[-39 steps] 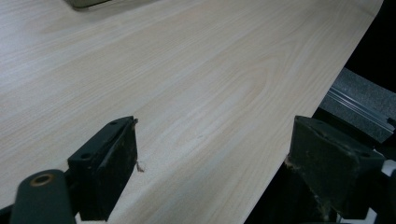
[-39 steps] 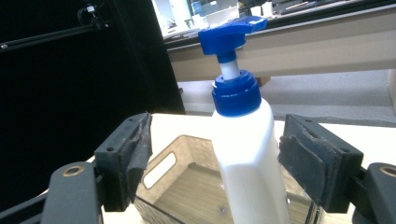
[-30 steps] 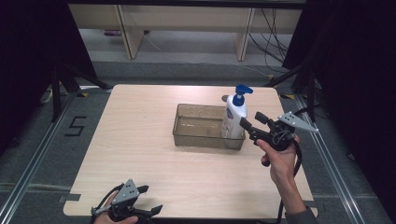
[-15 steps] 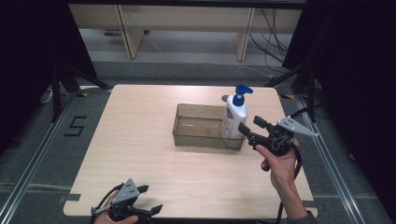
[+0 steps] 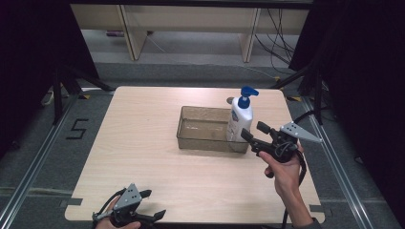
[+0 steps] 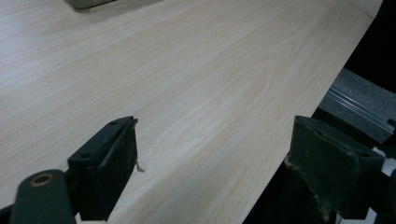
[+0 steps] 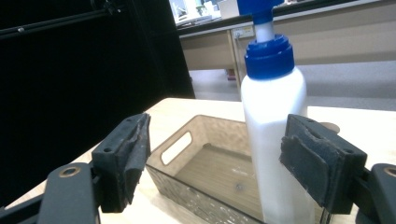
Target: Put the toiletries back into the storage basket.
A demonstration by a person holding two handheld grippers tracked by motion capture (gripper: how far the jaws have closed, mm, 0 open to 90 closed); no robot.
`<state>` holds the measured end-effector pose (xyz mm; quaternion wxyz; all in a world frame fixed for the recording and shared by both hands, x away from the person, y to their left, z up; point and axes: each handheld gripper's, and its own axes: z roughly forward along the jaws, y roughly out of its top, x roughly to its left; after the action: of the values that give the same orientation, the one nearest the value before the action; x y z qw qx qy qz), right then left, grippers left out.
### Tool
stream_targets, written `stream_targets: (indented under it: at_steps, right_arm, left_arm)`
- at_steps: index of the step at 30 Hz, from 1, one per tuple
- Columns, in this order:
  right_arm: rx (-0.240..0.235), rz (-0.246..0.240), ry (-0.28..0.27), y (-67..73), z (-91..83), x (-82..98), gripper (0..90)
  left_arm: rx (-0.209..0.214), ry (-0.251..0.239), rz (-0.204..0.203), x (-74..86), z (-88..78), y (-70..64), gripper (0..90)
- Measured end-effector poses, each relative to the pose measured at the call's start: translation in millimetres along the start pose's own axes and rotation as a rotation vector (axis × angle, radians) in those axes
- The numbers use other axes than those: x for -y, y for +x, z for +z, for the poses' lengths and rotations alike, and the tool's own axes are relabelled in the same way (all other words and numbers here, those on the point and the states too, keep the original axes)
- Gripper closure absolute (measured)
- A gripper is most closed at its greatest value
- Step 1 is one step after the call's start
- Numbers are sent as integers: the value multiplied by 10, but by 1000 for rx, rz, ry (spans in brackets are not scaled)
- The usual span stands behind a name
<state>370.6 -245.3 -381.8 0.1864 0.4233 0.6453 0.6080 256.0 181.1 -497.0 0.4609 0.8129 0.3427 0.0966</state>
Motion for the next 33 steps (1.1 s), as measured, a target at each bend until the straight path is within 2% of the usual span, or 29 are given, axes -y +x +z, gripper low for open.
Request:
stream_targets:
  at_steps: [1,2,3,7,9,12,13,15,16,17,18,21,22,25,26,29,31,32,33]
  right_arm:
    - [8,-7,9,-3,-2,8,241]
    - [-1,-9,-7,-5,1,14,242]
    - [7,-3,12,-4,-7,25,242]
    - [-4,0,0,-3,-14,41,241]
    - [11,-9,16,-3,-26,46,242]
    - [4,-1,18,4,-42,58,242]
    - [-6,1,3,-1,-33,67,242]
    - [7,-15,20,-7,-46,76,242]
    - [8,-15,21,-7,-46,82,242]
    - [-8,8,16,4,-45,93,241]
    - [-1,4,32,1,-55,93,242]
    - [-5,3,12,-9,-49,114,242]
    - [6,-4,28,-8,-62,111,241]
    - [-1,-12,27,-6,-69,131,242]
    - [-14,3,19,1,-63,141,242]
    - [-19,6,30,9,-61,165,241]
    - [-16,1,39,17,-62,183,241]
    - [-16,-19,44,9,-63,190,241]
    - [-20,1,44,23,-57,204,241]
  left_arm:
    - [-8,11,16,3,-3,12,150]
    - [-5,16,16,4,-3,12,150]
    - [4,-11,-14,7,13,-9,150]
    - [4,-11,-15,6,12,-6,150]
    - [5,-11,-16,8,12,-5,150]
    - [5,-12,-15,8,10,-4,150]
    - [4,-7,-16,5,7,-6,150]
    - [3,-8,-17,7,6,-7,150]
    - [3,-8,-17,7,6,-7,150]
    - [2,-5,-13,6,3,-5,150]
    - [0,-2,-16,5,2,-9,150]
    - [2,-7,-17,9,6,-7,150]
    - [1,-7,-18,9,6,-8,150]
    - [-2,4,-10,8,-4,-5,150]
    - [-2,3,-11,8,-5,-7,150]
    - [-1,-4,-14,12,-2,-6,150]
    - [-4,14,0,9,-14,2,150]
    - [-4,13,0,10,-13,1,150]
    - [-4,13,-1,10,-12,0,150]
